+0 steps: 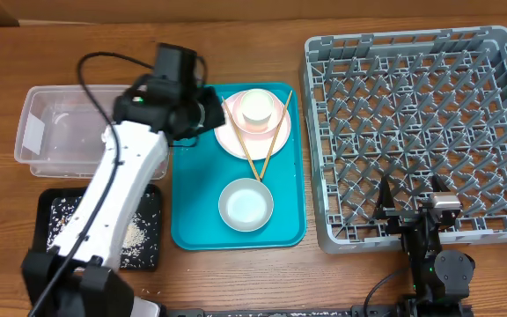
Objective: Sort waste into correct bins and load items into the dishwasher
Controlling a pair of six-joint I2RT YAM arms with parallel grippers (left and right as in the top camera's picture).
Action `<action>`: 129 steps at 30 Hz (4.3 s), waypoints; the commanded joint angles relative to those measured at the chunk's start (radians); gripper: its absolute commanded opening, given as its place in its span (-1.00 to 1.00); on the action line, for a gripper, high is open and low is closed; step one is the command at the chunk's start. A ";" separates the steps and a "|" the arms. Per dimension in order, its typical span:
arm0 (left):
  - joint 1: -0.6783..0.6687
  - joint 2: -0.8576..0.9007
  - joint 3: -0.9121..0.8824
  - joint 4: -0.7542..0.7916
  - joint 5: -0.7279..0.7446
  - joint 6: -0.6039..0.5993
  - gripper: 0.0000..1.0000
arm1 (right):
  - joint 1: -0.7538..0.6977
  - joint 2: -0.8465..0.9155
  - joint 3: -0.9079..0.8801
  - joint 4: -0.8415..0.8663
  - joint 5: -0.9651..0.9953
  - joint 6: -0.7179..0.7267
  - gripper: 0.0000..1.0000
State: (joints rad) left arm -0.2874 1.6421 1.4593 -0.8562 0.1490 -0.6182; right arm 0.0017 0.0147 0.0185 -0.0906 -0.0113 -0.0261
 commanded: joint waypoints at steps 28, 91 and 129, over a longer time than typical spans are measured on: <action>-0.152 0.383 -0.017 0.134 -0.157 -0.175 -0.56 | -0.002 -0.011 -0.010 0.006 -0.002 -0.001 1.00; -0.177 0.398 -0.032 0.124 -0.235 -0.171 -0.84 | -0.002 -0.011 -0.010 0.006 -0.002 -0.001 1.00; 0.011 0.070 -0.002 0.004 0.038 0.020 -0.92 | -0.002 -0.011 -0.010 0.006 -0.002 -0.001 1.00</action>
State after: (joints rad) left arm -0.2684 1.7336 1.4349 -0.8780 0.0101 -0.6235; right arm 0.0013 0.0147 0.0185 -0.0898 -0.0109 -0.0265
